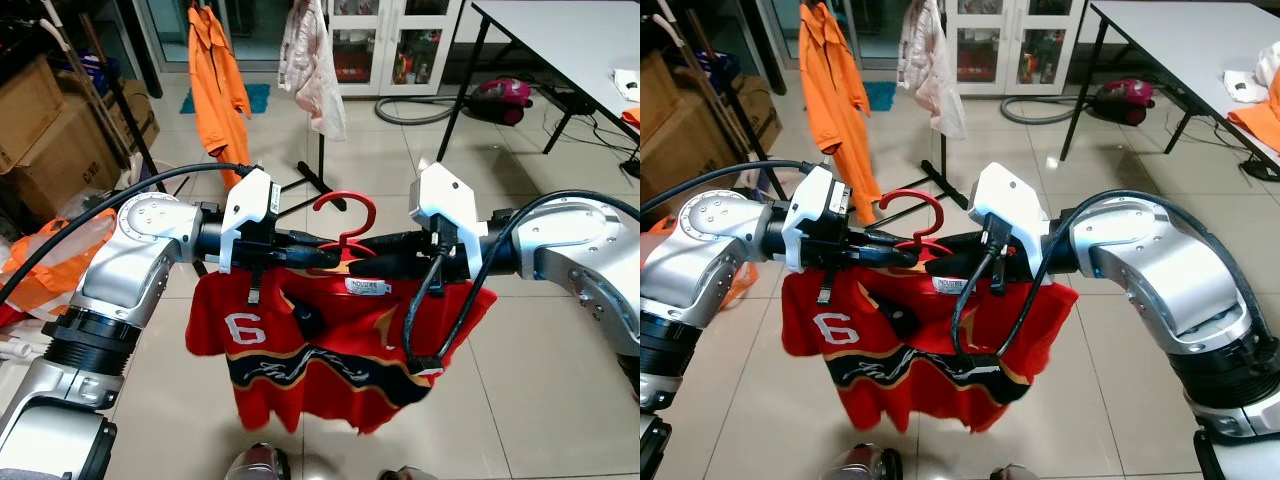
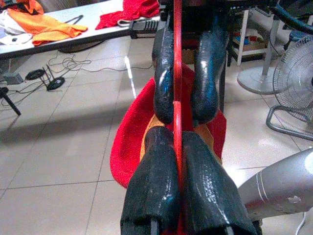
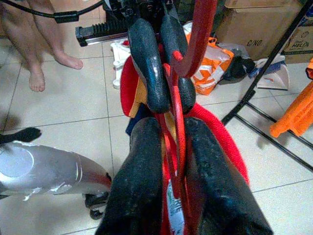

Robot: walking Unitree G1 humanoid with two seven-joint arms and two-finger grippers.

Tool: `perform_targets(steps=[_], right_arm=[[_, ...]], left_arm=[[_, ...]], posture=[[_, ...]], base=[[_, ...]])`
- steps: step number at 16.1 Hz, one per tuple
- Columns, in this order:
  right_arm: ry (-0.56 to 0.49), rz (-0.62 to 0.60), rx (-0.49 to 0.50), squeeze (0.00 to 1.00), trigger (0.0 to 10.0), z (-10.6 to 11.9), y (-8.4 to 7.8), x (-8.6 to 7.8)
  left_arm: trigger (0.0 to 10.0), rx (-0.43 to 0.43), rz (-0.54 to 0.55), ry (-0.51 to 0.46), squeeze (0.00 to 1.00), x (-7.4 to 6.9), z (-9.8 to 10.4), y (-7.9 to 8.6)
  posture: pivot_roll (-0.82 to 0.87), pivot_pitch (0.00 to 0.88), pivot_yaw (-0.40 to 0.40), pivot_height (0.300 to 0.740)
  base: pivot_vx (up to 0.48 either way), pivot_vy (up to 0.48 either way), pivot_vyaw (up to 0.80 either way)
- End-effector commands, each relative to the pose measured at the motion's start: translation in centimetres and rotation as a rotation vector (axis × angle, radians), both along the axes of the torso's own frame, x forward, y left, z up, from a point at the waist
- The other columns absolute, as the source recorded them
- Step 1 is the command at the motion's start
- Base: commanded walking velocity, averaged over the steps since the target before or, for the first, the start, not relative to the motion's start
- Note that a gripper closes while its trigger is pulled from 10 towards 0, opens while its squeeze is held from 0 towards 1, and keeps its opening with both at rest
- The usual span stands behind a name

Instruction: Hang hanger

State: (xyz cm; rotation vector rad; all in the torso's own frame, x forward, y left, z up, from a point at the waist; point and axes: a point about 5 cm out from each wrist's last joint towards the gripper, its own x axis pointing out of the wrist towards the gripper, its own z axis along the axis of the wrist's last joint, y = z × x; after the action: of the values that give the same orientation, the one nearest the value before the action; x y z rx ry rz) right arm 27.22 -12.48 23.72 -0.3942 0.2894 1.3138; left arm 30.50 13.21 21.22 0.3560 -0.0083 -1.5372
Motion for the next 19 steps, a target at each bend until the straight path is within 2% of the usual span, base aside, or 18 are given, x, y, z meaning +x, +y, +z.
perform_targets(steps=[1, 11, 12, 13, 19], right_arm=[[-0.012, 0.017, -0.008, 0.0, 0.0, 0.1, 0.2, 0.0], [-0.019, 0.008, 0.005, 0.0, 0.0, 0.0, 0.3, 0.3], [-0.019, 0.007, 0.007, 0.0, 0.0, -0.2, 0.3, 0.2], [-0.015, 0.006, 0.009, 0.0, 0.0, -0.4, 0.3, 0.1], [-0.002, -0.031, -0.028, 0.0, 0.0, -1.8, -0.4, 0.0]], left_arm=[[0.0, -0.013, -0.012, -0.062, 0.0, 0.3, 1.4, -0.3], [0.0, -0.045, 0.038, -0.054, 0.0, 0.4, 1.4, 0.1], [10.0, -0.078, 0.074, -0.067, 0.0, 0.5, 1.3, 0.1], [10.0, -0.109, 0.056, -0.021, 1.0, 0.2, 1.4, 0.2], [10.0, -0.154, 0.054, 0.002, 1.0, 0.0, 2.4, 0.8]], posture=[[-0.08, 0.007, 0.047, 0.74], [-0.07, 0.019, 0.042, 0.74], [-0.07, 0.02, 0.039, 0.74], [-0.07, 0.021, 0.037, 0.74], [-0.07, 0.018, 0.037, 0.74]], base=[[0.0, 0.0, 0.0], [0.0, 0.0, 0.0], [0.0, 0.0, 0.0], [0.0, 0.0, 0.0], [0.0, 0.0, 0.0]])
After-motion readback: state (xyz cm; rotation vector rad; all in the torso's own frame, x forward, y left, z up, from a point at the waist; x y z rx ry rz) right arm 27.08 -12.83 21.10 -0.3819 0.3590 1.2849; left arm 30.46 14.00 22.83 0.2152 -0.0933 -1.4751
